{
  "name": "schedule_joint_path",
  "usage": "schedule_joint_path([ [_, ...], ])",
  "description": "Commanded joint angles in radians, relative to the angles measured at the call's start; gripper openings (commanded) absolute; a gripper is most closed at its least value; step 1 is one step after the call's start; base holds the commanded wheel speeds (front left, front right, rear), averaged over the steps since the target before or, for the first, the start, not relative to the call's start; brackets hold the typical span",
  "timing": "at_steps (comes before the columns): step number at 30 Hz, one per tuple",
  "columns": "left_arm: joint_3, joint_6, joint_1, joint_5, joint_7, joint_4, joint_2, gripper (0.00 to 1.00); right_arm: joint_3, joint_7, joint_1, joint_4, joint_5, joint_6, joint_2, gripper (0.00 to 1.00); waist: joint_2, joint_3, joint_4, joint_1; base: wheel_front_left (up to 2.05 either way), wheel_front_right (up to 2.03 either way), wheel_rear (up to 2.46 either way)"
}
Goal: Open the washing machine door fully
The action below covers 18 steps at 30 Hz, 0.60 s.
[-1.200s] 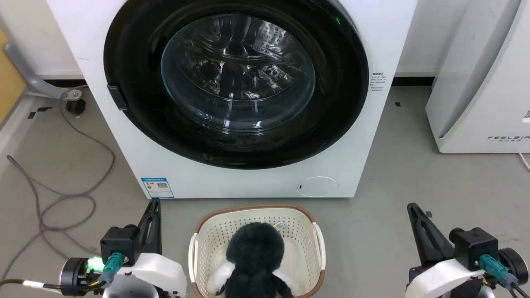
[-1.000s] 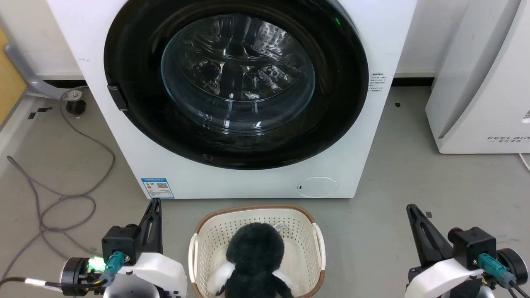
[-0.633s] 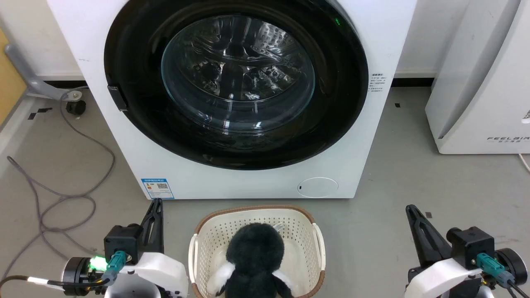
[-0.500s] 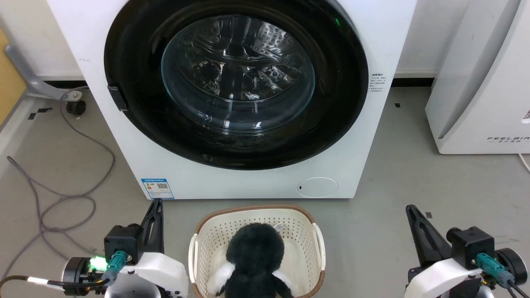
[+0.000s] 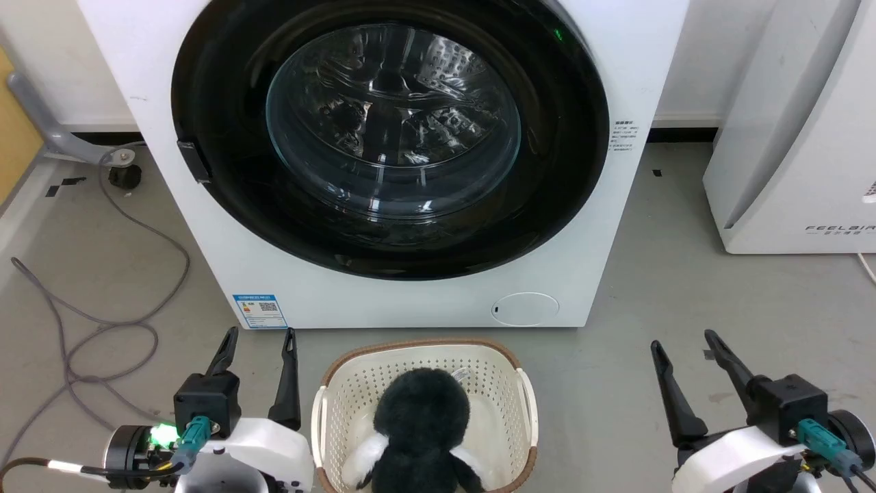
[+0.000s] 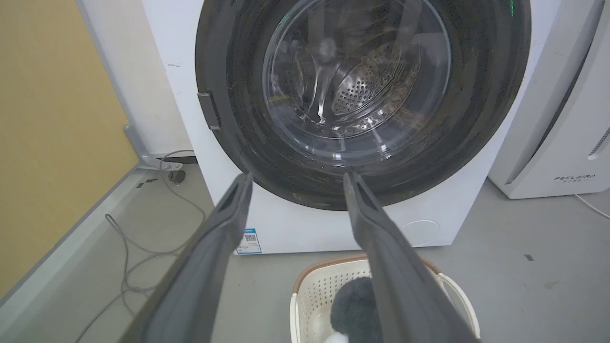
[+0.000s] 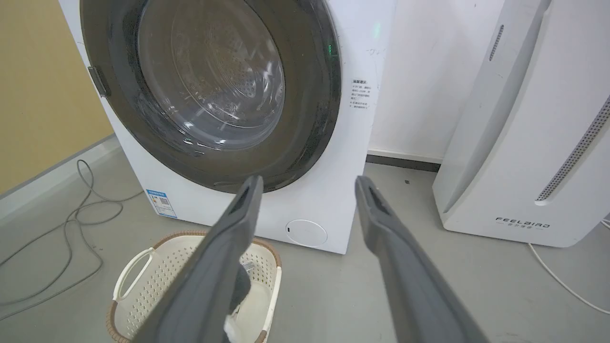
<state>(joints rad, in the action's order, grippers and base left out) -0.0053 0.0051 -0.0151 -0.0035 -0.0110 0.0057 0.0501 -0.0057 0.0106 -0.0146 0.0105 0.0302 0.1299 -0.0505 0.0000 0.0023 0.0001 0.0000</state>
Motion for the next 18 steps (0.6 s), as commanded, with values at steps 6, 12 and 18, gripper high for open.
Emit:
schedule_joint_path([
  [6, -0.007, 0.015, -0.005, -0.009, -0.020, -0.007, 0.000, 1.00, -0.010, 0.021, 0.002, 0.023, 0.038, 0.000, 0.000, 1.00, 0.0000, 0.002, 0.000, 0.0000, 0.00, 0.00, 0.00],
  [12, -0.011, 0.024, -0.006, -0.009, -0.033, -0.012, 0.000, 1.00, -0.014, 0.033, 0.002, 0.036, 0.060, 0.000, 0.000, 1.00, 0.0000, 0.002, 0.002, 0.0000, 0.00, 0.00, 0.00],
  [18, -0.015, 0.033, -0.007, -0.009, -0.045, -0.015, 0.000, 1.00, -0.018, 0.046, 0.003, 0.049, 0.079, 0.000, 0.000, 0.95, 0.0000, 0.004, 0.003, 0.0000, 0.00, 0.00, 0.00],
])
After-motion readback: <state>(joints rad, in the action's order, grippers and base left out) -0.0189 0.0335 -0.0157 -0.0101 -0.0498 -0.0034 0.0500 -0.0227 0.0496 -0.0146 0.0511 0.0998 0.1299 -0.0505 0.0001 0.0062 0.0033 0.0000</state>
